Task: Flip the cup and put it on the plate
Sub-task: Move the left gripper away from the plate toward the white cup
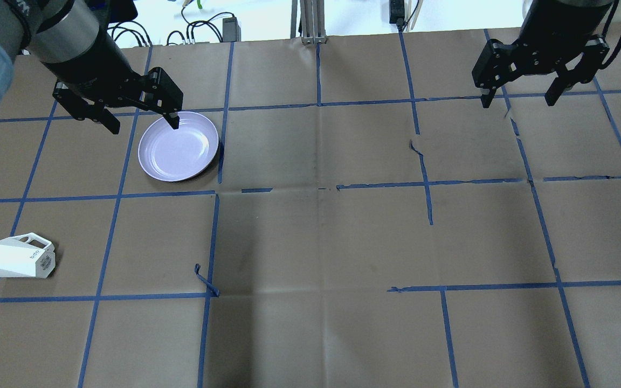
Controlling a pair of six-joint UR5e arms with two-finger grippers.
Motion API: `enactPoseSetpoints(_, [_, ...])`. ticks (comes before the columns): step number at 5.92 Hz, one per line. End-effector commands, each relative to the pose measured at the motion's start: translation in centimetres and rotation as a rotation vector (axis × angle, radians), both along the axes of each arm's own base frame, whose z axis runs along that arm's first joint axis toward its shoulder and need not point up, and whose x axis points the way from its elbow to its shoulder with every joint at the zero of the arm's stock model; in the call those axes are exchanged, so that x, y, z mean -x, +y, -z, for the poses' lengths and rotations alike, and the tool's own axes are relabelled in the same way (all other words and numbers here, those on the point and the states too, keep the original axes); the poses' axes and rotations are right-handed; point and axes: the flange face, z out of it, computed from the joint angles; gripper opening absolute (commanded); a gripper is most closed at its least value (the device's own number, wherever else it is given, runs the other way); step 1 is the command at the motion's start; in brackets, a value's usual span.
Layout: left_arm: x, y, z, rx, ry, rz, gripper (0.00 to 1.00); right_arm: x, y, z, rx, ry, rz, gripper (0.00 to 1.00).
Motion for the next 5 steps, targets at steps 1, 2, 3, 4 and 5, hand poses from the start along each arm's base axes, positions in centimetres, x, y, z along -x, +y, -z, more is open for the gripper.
enactPoseSetpoints(1, [0.0, -0.1, 0.1, 0.0, 0.0, 0.003, 0.98, 0.0, 0.0, 0.0, 0.0, 0.0, 0.0, 1.0])
enactPoseSetpoints(2, [-0.2, -0.1, 0.0, 0.002, 0.0, 0.002, 0.98, 0.0, 0.0, 0.0, 0.0, 0.0, 0.0, 1.0])
enactPoseSetpoints(3, [-1.1, -0.4, -0.1, 0.004, 0.001, -0.006, 0.98, 0.0, 0.0, 0.0, 0.0, 0.0, 0.0, 1.0])
enactPoseSetpoints(4, [-5.1, -1.3, -1.5, 0.034, 0.01, -0.049, 0.98, 0.0, 0.0, 0.0, 0.0, 0.0, 0.0, 1.0])
enactPoseSetpoints(5, [-9.3, -1.5, -2.1, 0.055, 0.038, -0.03, 0.98, 0.0, 0.0, 0.0, 0.0, 0.0, 0.0, 1.0])
